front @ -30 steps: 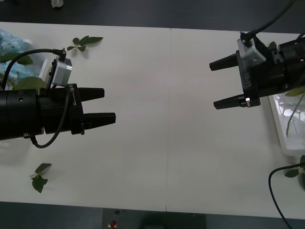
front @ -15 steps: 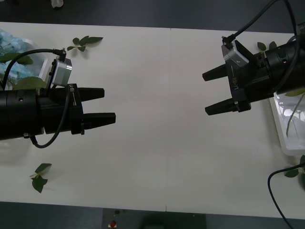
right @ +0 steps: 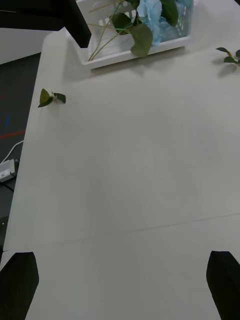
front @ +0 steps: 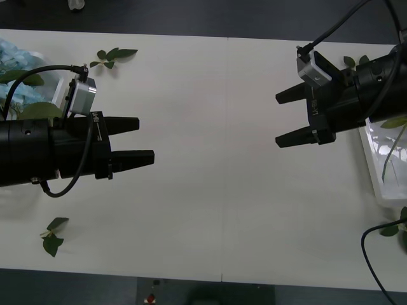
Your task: Put the red flowers into the right box and the blue flowers into the left box
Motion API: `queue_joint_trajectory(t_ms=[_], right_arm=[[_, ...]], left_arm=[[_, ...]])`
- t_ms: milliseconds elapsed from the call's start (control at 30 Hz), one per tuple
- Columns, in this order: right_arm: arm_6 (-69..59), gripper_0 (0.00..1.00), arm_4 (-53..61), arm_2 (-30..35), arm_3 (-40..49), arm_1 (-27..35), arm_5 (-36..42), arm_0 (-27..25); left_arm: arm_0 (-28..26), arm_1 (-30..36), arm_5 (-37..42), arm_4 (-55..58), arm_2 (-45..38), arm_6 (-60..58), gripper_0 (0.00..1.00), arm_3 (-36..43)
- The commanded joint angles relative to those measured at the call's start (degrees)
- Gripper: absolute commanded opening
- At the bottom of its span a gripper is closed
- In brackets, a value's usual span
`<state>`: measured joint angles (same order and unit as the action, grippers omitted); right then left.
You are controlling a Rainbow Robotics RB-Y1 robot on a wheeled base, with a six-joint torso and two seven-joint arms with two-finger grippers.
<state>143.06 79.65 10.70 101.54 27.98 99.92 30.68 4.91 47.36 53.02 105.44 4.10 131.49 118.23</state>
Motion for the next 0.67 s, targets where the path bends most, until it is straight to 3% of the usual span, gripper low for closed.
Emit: queue_joint_trajectory(t_ms=[33,667], right_arm=[[-2.18,0.98,-0.55,-0.24,0.85,2.43,-0.60,-0.01],[-2.18,0.99,-0.55,-0.24,0.85,2.43,-0.60,-0.01]], left_arm=[[0.89,0.72,0.25,0.47,-0.06,1.49,1.00,1.48],[0.89,0.72,0.25,0.47,-0.06,1.49,1.00,1.48]])
